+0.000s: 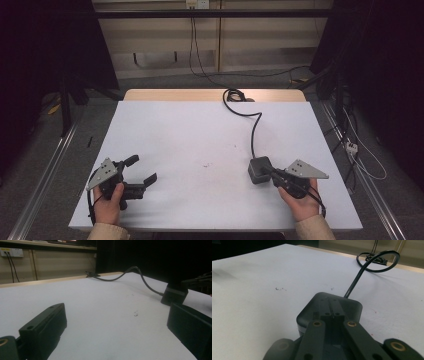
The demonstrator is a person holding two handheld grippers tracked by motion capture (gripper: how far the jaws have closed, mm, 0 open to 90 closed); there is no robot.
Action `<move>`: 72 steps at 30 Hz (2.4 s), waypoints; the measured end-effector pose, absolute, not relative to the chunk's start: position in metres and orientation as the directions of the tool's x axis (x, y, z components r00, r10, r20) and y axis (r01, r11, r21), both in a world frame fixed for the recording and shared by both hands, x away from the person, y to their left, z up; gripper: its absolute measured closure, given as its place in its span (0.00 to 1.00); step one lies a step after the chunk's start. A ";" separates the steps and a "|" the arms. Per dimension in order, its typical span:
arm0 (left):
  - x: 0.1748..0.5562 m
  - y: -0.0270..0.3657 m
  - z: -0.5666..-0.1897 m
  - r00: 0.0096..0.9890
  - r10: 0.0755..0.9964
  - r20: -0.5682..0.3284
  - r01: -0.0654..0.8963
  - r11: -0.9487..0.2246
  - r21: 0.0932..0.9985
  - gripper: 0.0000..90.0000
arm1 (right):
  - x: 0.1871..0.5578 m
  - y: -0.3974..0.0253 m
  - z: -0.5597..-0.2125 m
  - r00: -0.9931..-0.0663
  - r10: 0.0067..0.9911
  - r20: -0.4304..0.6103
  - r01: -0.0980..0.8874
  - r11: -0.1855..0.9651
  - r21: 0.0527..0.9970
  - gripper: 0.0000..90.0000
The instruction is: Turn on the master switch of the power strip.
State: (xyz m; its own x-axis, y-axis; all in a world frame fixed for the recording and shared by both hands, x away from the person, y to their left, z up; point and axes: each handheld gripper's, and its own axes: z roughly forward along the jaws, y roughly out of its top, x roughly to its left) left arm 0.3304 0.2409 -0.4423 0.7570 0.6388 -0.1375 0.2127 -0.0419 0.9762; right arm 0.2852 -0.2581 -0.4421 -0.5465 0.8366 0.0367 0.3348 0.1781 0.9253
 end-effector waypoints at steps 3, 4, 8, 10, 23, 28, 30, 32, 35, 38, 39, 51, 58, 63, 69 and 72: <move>0.330 0.242 -0.442 0.757 0.640 -0.134 0.210 -0.044 0.977 0.02 | 0.286 -0.258 -0.442 -0.548 0.836 0.033 0.332 0.181 0.926 1.00; 0.330 0.242 -0.442 0.756 0.641 -0.135 0.211 -0.042 0.977 0.02 | 0.286 -0.258 -0.442 -0.548 0.835 0.040 0.335 0.175 0.926 1.00; 0.330 0.243 -0.442 0.753 0.643 -0.139 0.214 -0.040 0.976 0.02 | 0.286 -0.258 -0.442 -0.549 0.835 0.038 0.331 0.176 0.927 1.00; 0.330 0.243 -0.442 0.754 0.643 -0.138 0.213 -0.040 0.976 0.02 | 0.286 -0.258 -0.442 -0.548 0.835 0.039 0.333 0.175 0.927 1.00; 0.330 0.242 -0.442 0.756 0.641 -0.137 0.212 -0.041 0.976 0.02 | 0.286 -0.259 -0.442 -0.543 0.838 0.047 0.333 0.164 0.928 1.00; 0.329 0.243 -0.442 0.753 0.643 -0.139 0.215 -0.041 0.976 0.02 | 0.286 -0.259 -0.442 -0.542 0.839 0.048 0.335 0.163 0.928 1.00; 0.330 0.243 -0.442 0.753 0.643 -0.142 0.215 -0.036 0.976 0.02 | 0.287 -0.259 -0.441 -0.544 0.838 0.047 0.334 0.165 0.928 1.00; 0.330 0.243 -0.442 0.753 0.643 -0.141 0.215 -0.037 0.976 0.02 | 0.287 -0.259 -0.442 -0.544 0.838 0.047 0.334 0.164 0.928 1.00; 0.330 0.242 -0.442 0.756 0.640 -0.138 0.213 -0.040 0.976 0.02 | 0.287 -0.259 -0.442 -0.548 0.835 0.052 0.333 0.160 0.929 1.00; 0.330 0.242 -0.442 0.755 0.641 -0.139 0.213 -0.039 0.976 0.02 | 0.287 -0.259 -0.442 -0.551 0.833 0.052 0.333 0.163 0.929 1.00; 0.330 0.242 -0.442 0.755 0.641 -0.141 0.215 -0.038 0.976 0.02 | 0.287 -0.259 -0.442 -0.550 0.834 0.052 0.334 0.163 0.928 1.00; 0.329 0.243 -0.442 0.755 0.641 -0.140 0.214 -0.038 0.976 0.02 | 0.288 -0.258 -0.440 -0.548 0.833 0.078 0.334 0.132 0.933 1.00; 0.329 0.243 -0.442 0.756 0.640 -0.138 0.212 -0.041 0.976 0.02 | 0.288 -0.258 -0.439 -0.547 0.831 0.101 0.341 0.111 0.933 0.94; 0.329 0.244 -0.442 0.757 0.640 -0.133 0.209 -0.044 0.977 0.02 | 0.289 -0.258 -0.438 -0.544 0.831 0.113 0.343 0.098 0.934 0.90; 0.330 0.244 -0.442 0.756 0.642 -0.130 0.208 -0.047 0.977 0.02 | 0.289 -0.258 -0.437 -0.546 0.828 0.130 0.348 0.083 0.934 0.81; 0.330 0.243 -0.442 0.756 0.642 -0.130 0.208 -0.048 0.977 0.02 | 0.289 -0.258 -0.437 -0.550 0.825 0.129 0.349 0.086 0.933 0.76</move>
State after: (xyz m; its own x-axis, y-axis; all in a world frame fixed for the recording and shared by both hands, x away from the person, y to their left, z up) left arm 0.3298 0.2434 -0.4416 0.7560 0.6416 -0.1296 0.2081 -0.0477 0.9769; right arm 0.2885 -0.2580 -0.4366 -0.5495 0.8255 0.1290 0.3486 0.0863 0.9333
